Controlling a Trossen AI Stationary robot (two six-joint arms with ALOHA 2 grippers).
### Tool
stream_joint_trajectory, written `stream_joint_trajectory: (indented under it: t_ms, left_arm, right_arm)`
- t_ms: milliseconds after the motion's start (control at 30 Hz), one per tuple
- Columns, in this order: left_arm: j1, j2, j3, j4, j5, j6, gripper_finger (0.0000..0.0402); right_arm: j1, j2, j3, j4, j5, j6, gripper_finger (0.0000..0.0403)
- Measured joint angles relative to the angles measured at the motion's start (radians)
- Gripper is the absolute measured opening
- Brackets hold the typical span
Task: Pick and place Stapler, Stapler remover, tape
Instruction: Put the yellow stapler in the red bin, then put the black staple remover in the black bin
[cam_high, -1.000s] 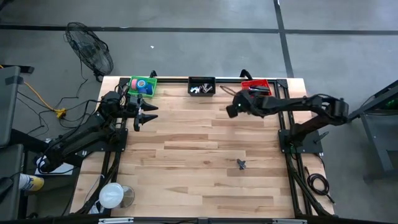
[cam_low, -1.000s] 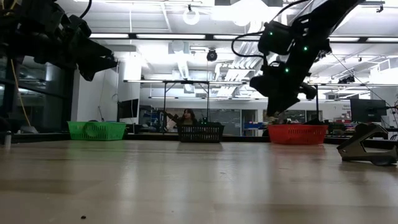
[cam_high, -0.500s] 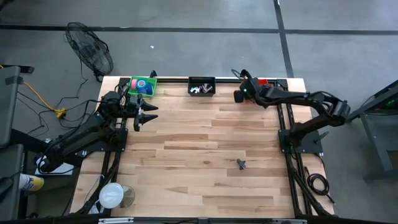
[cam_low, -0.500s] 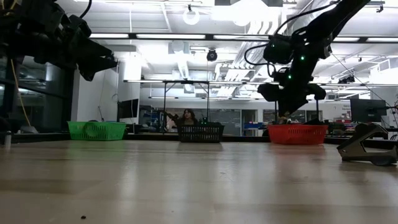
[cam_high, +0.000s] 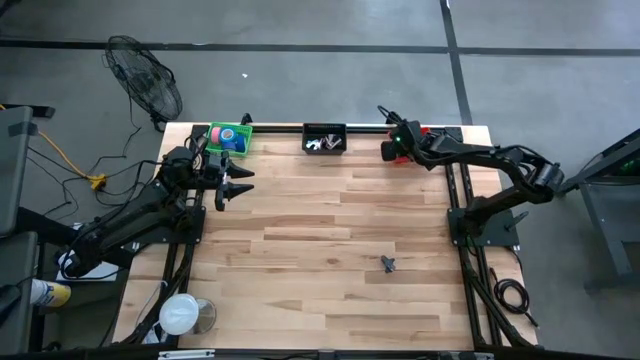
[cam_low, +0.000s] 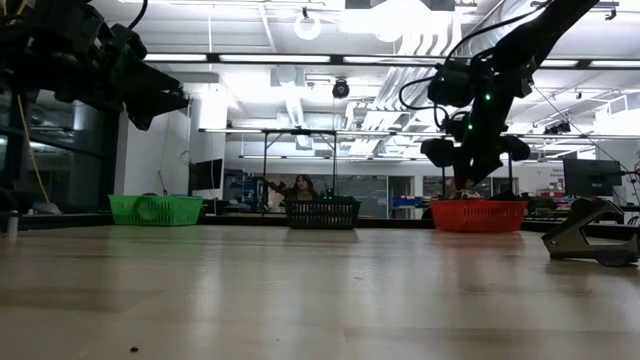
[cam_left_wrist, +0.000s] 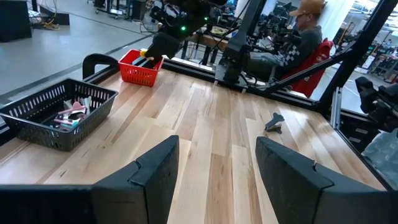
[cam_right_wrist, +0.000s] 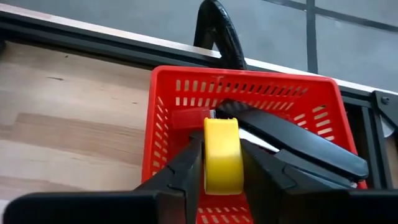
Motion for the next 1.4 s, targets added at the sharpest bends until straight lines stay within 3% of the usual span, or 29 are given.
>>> stream_joint_trajectory:
  t_ms: [233, 467, 667, 933, 1100, 1400]
  left_arm:
    - [0.000, 0.000, 0.000, 0.000, 0.000, 0.000, 0.0211]
    - [0.000, 0.000, 0.000, 0.000, 0.000, 0.000, 0.0211]
    - [0.000, 0.000, 0.000, -0.001, 0.000, 0.005, 0.0211]
    - [0.000, 0.000, 0.000, -0.002, 0.000, 0.008, 0.0211]
    - [0.000, 0.000, 0.000, -0.003, 0.000, 0.006, 0.0211]
    - [0.000, 0.000, 0.000, -0.003, -0.002, 0.004, 0.0211]
  right_arm:
    - [0.002, 0.000, 0.000, 0.001, 0.022, -0.003, 0.0126]
    - [0.001, 0.000, 0.000, -0.009, 0.009, -0.011, 0.0190]
    - [0.001, -0.039, 0.000, -0.051, -0.126, -0.025, 0.0219]
    - [0.021, -0.149, 0.000, -0.183, -0.445, 0.031, 0.0220]
    - [0.113, -0.206, 0.000, -0.240, -0.510, 0.070, 0.0220]
    - [0.392, -0.223, 0.000, -0.239, -0.527, 0.235, 0.0220]
